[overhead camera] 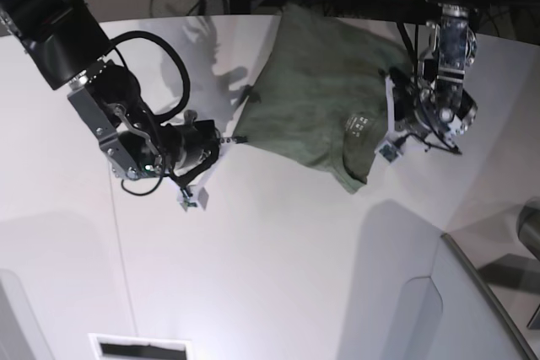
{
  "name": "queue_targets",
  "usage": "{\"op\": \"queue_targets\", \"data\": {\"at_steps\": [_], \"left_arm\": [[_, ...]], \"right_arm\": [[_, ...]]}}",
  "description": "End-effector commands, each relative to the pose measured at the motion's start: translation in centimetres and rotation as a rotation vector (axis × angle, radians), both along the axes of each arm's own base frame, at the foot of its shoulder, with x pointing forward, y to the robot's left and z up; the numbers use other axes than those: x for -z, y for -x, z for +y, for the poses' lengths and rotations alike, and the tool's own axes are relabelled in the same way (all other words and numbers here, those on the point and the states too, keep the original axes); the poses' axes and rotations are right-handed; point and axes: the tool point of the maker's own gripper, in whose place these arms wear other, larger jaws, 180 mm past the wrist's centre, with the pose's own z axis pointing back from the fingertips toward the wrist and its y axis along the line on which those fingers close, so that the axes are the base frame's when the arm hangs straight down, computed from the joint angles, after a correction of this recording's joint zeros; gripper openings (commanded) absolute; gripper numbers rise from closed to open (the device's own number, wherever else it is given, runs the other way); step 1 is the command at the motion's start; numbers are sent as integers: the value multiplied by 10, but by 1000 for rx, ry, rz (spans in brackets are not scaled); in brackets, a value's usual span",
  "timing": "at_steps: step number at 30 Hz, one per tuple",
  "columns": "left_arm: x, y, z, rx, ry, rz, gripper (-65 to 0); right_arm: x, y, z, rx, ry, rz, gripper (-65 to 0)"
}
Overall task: Layout the t-shirt on the table in an organized manner, then fold the t-shirt properly
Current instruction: 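Grasp the shirt's corners with both grippers and pull it square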
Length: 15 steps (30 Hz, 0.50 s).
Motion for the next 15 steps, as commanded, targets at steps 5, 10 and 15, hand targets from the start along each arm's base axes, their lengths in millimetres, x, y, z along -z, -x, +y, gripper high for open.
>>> {"op": "queue_targets", "data": {"at_steps": [5, 10, 15], "left_arm": [[-9, -32, -7, 17, -2, -34, -650], [-38, -31, -16, 45, -26, -80, -650], [-77, -20, -9, 58, -75, -132, -650]], "right_arm": [[-10, -10, 4, -5, -19, -33, -650], [-8, -10, -7, 1, 0, -31, -650], [-8, -11, -10, 2, 7, -34, -650]]}}
